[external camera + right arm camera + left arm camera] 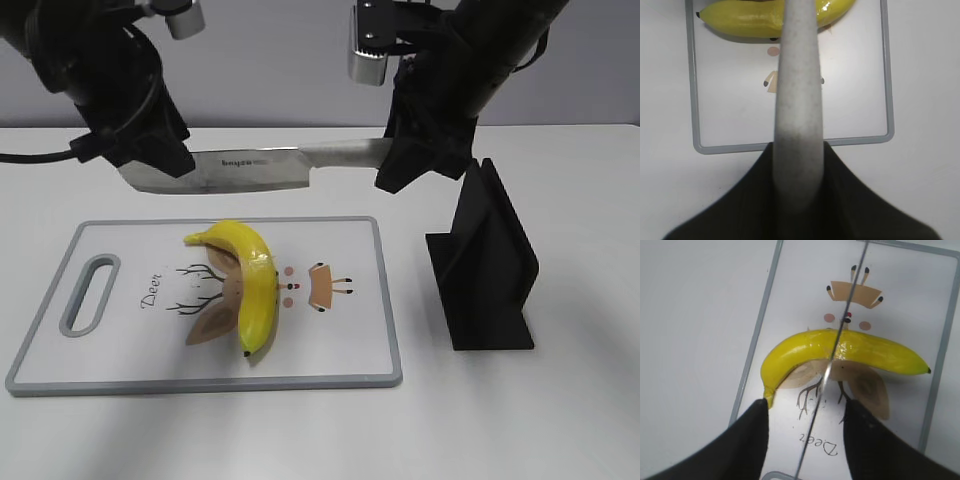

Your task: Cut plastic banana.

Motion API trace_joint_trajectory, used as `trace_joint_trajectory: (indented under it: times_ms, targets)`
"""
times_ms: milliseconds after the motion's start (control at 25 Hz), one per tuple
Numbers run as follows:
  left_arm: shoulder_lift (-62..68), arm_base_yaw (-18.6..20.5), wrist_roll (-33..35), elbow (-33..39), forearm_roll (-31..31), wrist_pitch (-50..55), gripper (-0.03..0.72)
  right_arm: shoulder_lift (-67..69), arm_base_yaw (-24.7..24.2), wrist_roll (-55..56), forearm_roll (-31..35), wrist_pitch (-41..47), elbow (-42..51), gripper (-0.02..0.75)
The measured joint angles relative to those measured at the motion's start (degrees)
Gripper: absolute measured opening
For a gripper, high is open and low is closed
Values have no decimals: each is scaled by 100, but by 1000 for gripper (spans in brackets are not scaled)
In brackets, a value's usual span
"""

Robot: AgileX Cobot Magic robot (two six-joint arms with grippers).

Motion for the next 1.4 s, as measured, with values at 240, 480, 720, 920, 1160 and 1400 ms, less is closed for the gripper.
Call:
trace_joint_trajectory:
  times_ms: [240,480,720,920,1160,1400]
  targets:
    - [205,0,0,-6,5,-51,318,0,0,-164,0,0,0,162]
    - [398,0,0,-6,43,-51,195,0,0,-174,-17,-44,0,162]
    - [463,-16,107,-6,111,1,26,6,0,-228,-36,-140,-7,162]
    - [516,-16,128,133,99,-116,20,186,0,-228,-33,-145,-7,162]
    - [799,-16,152,741,-76,-815,18,912,0,-295,2,-208,-44,164]
    - [1497,-9,178,976,-325,-1160,18,1671,-13,-399,-32,-329,-70,169]
